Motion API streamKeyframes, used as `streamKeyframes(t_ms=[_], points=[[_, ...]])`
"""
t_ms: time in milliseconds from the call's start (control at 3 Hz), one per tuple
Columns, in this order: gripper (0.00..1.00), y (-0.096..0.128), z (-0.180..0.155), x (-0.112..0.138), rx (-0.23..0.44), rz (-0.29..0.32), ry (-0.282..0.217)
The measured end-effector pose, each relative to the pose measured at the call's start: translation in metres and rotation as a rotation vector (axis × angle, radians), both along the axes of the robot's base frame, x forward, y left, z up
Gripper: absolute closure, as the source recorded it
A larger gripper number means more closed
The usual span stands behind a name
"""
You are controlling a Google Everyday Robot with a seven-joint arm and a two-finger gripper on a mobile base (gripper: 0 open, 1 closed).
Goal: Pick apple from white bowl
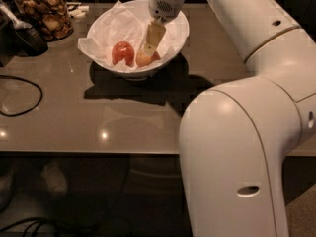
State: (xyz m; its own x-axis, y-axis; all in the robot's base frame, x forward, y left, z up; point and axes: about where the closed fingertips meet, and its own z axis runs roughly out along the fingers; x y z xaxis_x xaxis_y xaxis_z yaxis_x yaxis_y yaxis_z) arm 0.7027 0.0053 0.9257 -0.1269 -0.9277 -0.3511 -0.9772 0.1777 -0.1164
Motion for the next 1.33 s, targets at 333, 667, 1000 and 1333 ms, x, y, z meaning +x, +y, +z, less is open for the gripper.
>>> streamKeyframes(t_ms=[333, 667, 1000, 1333], points=[[0.36, 0.0, -0.002, 0.001, -0.001, 0.002, 0.001], [0.35, 0.002, -0.007, 0.002, -0.004, 0.008, 0.008], [0.35, 0.003, -0.01, 0.002, -0.006, 0.011, 0.012], [0.35, 0.006, -0.015, 0.002, -0.01, 0.017, 0.022]])
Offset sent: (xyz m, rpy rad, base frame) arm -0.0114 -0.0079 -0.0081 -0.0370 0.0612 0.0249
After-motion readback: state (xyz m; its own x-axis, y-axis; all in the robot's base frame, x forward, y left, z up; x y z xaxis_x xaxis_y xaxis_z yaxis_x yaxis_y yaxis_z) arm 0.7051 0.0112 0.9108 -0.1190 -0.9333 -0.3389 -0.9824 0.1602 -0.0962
